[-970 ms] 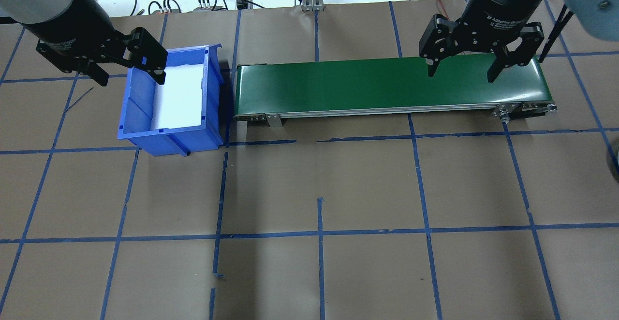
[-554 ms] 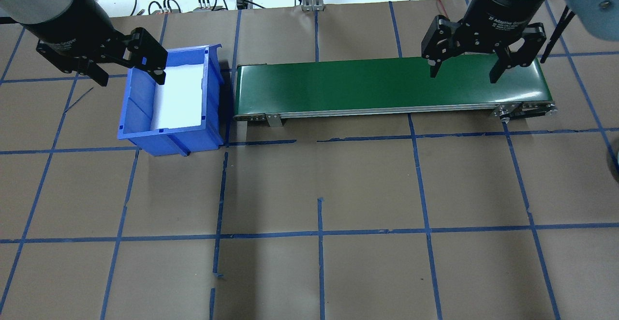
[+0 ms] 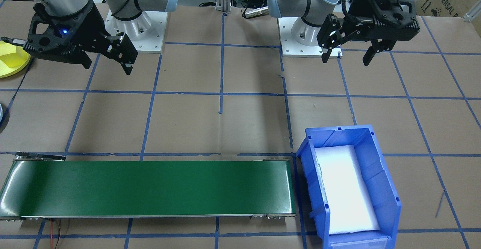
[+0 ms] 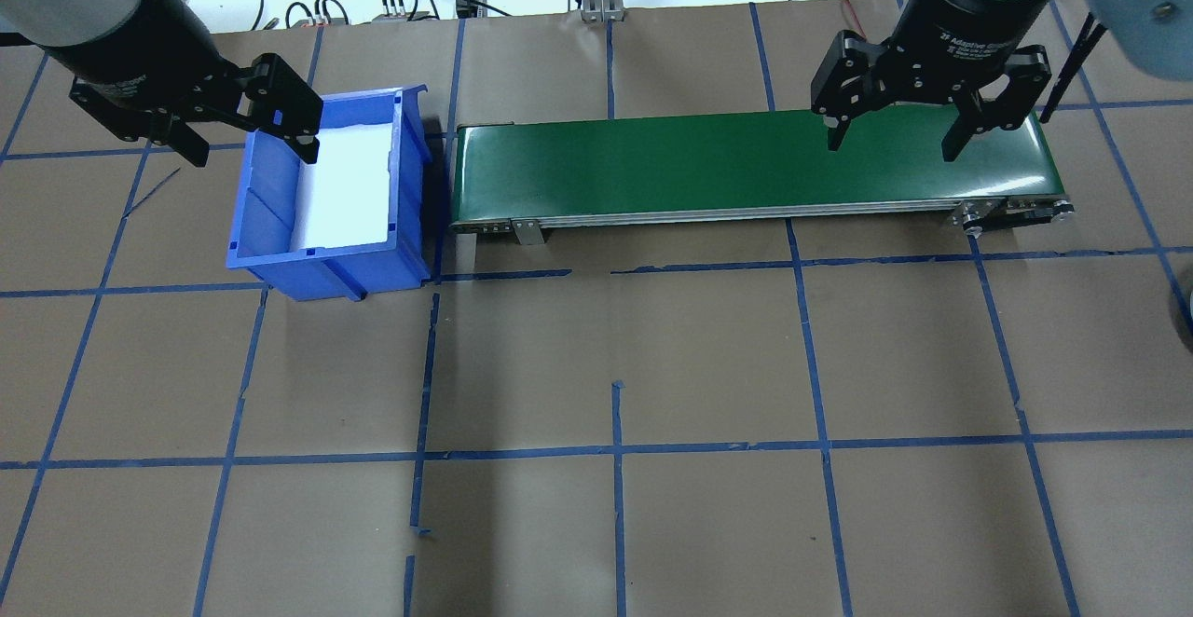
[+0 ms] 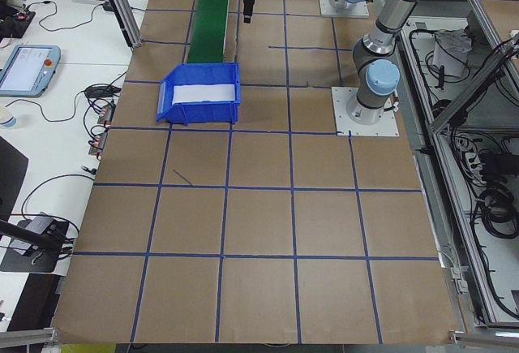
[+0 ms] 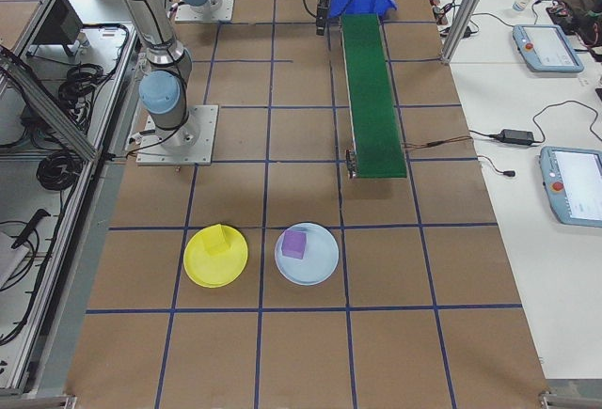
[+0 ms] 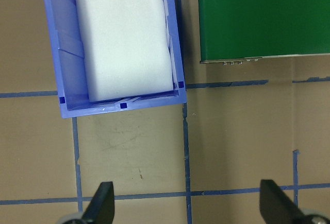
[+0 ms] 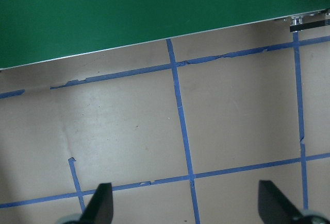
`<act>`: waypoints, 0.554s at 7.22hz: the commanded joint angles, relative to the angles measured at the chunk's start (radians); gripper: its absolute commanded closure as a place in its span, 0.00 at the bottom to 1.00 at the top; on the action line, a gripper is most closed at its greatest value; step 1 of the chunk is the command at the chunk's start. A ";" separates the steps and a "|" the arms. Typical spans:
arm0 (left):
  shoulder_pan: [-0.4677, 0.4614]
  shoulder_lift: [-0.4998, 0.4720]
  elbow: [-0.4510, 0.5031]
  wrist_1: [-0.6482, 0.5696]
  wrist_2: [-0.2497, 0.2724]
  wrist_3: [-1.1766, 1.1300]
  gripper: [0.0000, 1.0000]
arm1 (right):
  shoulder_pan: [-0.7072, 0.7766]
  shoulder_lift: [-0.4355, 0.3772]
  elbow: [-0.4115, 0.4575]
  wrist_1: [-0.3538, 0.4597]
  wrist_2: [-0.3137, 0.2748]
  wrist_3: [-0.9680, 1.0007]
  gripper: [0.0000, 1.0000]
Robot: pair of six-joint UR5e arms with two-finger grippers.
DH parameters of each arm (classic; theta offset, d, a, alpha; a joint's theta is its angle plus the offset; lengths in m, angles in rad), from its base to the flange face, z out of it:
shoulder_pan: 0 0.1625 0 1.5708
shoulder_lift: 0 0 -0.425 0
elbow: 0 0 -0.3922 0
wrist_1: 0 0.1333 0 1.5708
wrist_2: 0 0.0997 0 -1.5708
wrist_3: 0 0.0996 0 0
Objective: Move block left to right into plate
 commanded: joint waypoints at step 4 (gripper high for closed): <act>0.000 0.000 0.000 0.000 0.000 0.000 0.00 | -0.009 -0.002 0.001 0.000 -0.001 0.000 0.00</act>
